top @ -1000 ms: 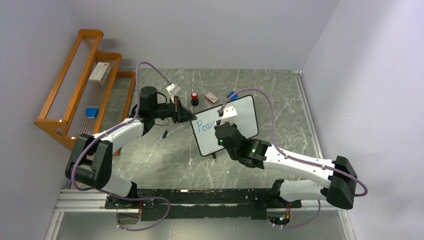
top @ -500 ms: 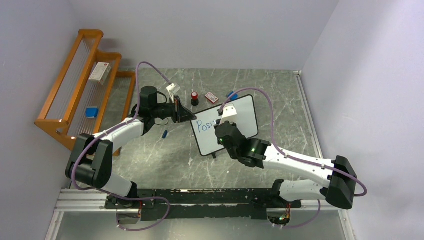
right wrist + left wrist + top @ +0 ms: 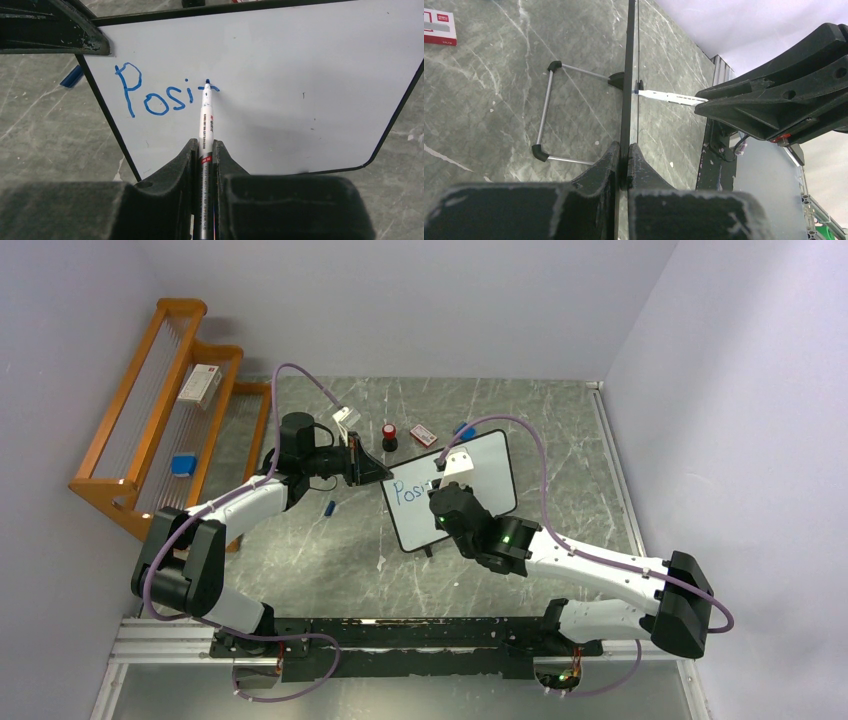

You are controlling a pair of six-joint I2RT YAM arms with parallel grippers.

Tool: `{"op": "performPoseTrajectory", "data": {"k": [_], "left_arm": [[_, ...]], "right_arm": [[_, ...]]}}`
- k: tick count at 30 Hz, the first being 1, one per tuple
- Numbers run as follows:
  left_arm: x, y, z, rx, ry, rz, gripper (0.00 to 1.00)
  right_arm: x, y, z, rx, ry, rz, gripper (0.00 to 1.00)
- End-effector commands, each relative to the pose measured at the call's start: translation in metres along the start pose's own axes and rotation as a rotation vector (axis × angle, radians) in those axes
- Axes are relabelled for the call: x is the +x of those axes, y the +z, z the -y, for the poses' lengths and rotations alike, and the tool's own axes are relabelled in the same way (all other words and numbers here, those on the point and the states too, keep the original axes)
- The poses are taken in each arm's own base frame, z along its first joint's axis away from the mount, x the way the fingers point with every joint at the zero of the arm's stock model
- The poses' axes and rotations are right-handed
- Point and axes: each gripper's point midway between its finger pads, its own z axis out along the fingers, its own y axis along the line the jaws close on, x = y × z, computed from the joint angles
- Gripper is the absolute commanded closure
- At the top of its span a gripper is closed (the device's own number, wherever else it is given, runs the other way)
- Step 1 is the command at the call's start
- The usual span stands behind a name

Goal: Write a sentence on the whiteboard

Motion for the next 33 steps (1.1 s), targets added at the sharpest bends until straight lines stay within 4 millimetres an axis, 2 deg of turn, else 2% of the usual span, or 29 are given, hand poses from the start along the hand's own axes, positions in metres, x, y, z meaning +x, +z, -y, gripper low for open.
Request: {"op": "performPoseTrajectory", "data": {"k": [1,17,33], "left_arm": [[0.016,0.002,-0.009,-0.021,-0.029,-0.05,0.95],[0.017,0.002,-0.01,-0.024,-0.032,-0.053,0.95],[0.017,0.002,-0.011,-0.025,-0.032,-0.055,0.95]], "right_arm": [[0.009,0.002,0.0,-0.003,0.001,-0.046,1.0],[0.02,0.0,0.003,0.003,-0.008,-0.085,1.0],[0.022,-0.002,0.007,0.013,-0.016,-0.095,1.0]]}}
